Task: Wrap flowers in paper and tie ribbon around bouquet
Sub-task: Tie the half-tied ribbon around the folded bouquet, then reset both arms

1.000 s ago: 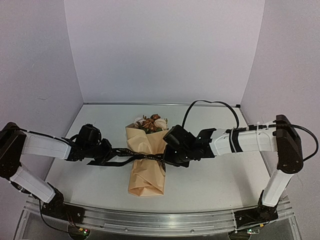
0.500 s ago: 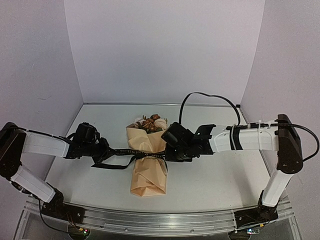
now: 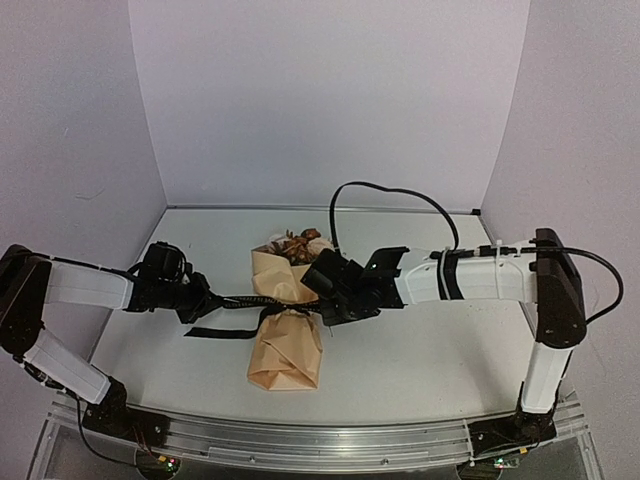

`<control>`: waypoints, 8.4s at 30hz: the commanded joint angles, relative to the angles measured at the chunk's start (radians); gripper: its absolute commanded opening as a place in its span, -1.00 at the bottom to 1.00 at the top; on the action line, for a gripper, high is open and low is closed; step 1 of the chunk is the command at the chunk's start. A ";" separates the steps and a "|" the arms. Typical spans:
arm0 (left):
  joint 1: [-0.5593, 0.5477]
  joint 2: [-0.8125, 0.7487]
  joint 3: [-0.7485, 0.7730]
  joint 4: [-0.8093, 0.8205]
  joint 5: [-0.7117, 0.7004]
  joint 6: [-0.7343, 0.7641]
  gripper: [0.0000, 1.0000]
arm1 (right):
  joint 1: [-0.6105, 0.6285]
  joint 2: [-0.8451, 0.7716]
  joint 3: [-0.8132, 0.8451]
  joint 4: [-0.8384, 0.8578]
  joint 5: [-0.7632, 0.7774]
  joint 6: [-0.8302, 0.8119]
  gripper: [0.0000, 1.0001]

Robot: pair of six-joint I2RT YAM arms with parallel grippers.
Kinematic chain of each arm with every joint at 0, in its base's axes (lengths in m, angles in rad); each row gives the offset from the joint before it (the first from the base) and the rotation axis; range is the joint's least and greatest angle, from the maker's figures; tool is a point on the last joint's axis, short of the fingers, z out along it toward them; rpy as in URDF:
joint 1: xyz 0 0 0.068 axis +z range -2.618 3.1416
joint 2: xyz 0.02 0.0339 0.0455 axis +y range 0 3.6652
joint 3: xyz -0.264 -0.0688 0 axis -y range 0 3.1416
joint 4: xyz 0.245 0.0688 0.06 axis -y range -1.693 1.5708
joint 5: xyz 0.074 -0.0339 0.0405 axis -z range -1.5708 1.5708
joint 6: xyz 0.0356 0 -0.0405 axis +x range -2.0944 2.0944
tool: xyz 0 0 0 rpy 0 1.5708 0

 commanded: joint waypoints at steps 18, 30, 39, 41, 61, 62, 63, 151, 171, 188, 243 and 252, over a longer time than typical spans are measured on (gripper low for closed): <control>0.094 -0.004 -0.020 -0.028 -0.025 0.047 -1.00 | -0.071 -0.097 -0.269 0.208 -0.226 0.237 -0.99; 0.094 0.040 0.043 -0.009 0.096 0.133 -1.00 | -0.065 -0.081 -0.172 0.232 -0.280 -0.112 0.03; 0.094 0.054 0.057 -0.019 0.112 0.142 -1.00 | -0.025 -0.006 -0.076 0.220 -0.336 -0.276 -0.12; 0.094 0.053 0.057 -0.020 0.112 0.142 -1.00 | -0.007 0.018 -0.050 0.199 -0.321 -0.292 -0.16; 0.093 0.045 0.053 -0.028 0.107 0.140 -1.00 | 0.012 0.114 0.044 0.136 -0.134 -0.304 -0.21; 0.094 0.045 0.053 -0.027 0.107 0.140 -1.00 | 0.012 0.119 0.046 0.136 -0.138 -0.304 -0.21; 0.094 0.046 0.053 -0.027 0.109 0.140 -1.00 | 0.012 0.123 0.050 0.136 -0.145 -0.305 -0.21; 0.184 0.002 -0.010 -0.092 0.062 0.120 -1.00 | -0.059 -0.026 -0.162 0.061 0.024 0.184 -1.00; 0.187 -0.245 -0.016 -0.272 -0.157 0.133 -1.00 | -0.063 0.037 -0.115 -0.021 0.045 0.194 -1.00; 0.190 -0.184 -0.110 -0.212 -0.120 0.084 -1.00 | -0.105 -0.008 -0.188 -0.049 0.076 0.235 -1.00; 0.004 -0.250 0.002 -0.212 -0.189 0.089 0.26 | -0.083 -0.279 -0.329 0.062 -0.138 0.218 0.52; 0.004 -0.281 0.203 -0.225 -0.174 0.280 0.99 | -0.129 -0.451 -0.311 0.098 -0.131 0.149 0.96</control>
